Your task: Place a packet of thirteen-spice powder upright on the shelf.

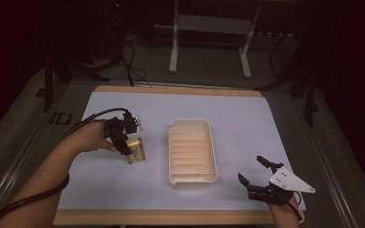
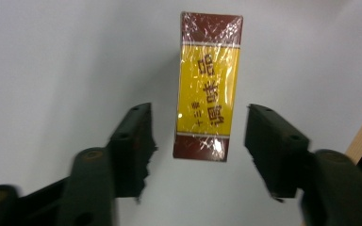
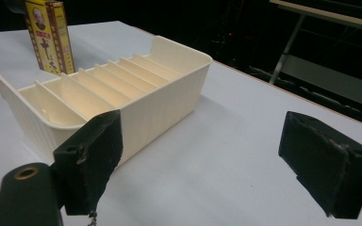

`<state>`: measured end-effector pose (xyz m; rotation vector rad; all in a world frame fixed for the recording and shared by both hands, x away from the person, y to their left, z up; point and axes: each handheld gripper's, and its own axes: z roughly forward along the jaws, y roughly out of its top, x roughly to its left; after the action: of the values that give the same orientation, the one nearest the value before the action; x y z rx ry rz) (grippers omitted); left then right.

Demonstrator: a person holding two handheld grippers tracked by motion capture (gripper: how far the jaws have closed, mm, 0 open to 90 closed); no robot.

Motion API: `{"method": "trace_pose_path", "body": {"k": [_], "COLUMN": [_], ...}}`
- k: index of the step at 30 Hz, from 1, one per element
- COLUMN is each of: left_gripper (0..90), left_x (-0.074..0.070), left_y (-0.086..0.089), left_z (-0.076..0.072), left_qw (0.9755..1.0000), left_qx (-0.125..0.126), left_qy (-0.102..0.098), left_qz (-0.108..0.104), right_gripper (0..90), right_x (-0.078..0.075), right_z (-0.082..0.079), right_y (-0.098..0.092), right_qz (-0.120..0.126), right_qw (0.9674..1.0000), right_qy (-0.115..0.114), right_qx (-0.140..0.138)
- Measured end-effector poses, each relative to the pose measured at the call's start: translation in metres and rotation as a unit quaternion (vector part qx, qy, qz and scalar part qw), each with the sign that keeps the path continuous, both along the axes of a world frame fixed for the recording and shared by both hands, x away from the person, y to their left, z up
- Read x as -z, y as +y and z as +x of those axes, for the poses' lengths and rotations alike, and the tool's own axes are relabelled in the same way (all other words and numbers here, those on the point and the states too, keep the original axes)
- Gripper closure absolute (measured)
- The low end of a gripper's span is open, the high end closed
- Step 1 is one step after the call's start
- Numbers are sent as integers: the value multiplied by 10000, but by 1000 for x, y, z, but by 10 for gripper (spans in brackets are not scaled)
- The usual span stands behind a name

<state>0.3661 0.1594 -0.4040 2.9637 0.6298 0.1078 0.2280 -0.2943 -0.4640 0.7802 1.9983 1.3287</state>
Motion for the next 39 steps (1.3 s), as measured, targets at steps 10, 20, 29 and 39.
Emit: {"method": "trace_pose_path", "body": {"k": [10,20,29,39], "left_gripper": [612,673,673,674], "left_x": [7,4,-23,-44], "left_y": [-7,-6,-2,-9], "left_z": [0,-1,-14,-29], "left_qw": [9997,9997,9980,9949], "left_qx": [175,139,251,543], "left_qy": [107,22,-102,-296], "left_qz": [141,207,-568,-796], "right_gripper": [143,144,144,145], "right_x": [0,0,0,-1], "right_z": [0,1,0,0], "right_y": [-1,-2,0,-2], "right_qz": [25,28,11,43], "right_qw": [10000,10000,10000,10000], "right_qy": [8,27,26,2], "right_qx": [-4,-16,-33,-6]}}
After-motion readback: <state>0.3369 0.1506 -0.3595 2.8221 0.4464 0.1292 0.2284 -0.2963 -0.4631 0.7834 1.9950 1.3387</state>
